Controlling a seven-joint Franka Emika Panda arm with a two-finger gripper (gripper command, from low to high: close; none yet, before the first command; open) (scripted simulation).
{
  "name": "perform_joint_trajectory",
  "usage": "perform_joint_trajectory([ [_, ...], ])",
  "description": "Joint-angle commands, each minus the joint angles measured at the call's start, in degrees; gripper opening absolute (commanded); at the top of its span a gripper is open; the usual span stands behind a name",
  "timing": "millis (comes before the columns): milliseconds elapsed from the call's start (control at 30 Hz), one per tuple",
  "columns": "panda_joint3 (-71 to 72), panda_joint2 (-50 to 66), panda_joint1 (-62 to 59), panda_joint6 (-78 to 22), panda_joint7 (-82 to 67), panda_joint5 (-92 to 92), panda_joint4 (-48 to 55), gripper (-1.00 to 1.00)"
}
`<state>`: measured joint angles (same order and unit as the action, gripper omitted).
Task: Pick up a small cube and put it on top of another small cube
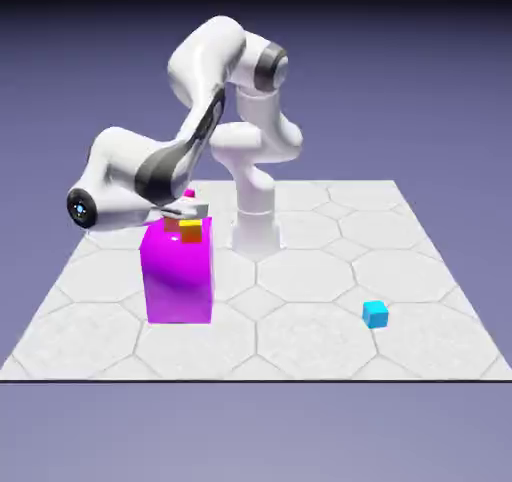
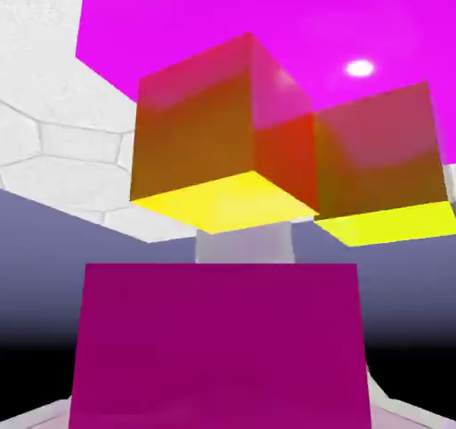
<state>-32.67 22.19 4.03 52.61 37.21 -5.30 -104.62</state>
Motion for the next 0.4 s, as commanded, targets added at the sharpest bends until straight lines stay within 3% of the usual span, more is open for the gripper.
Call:
perform_joint_trajectory([
  [0, 0.0, -0.9, 0.4, 1.3, 0.3, 0.2, -2.1, -1.00],
  [67, -0.1, -2.5, 1.0, 3.6, 0.9, 0.3, -5.9, -1.00],
  [100, -0.1, -2.5, 1.0, 3.6, 0.9, 0.3, -5.9, 1.00],
  [367, 0.1, 3.6, -1.5, -5.1, -1.4, -0.2, 8.3, 1.00],
])
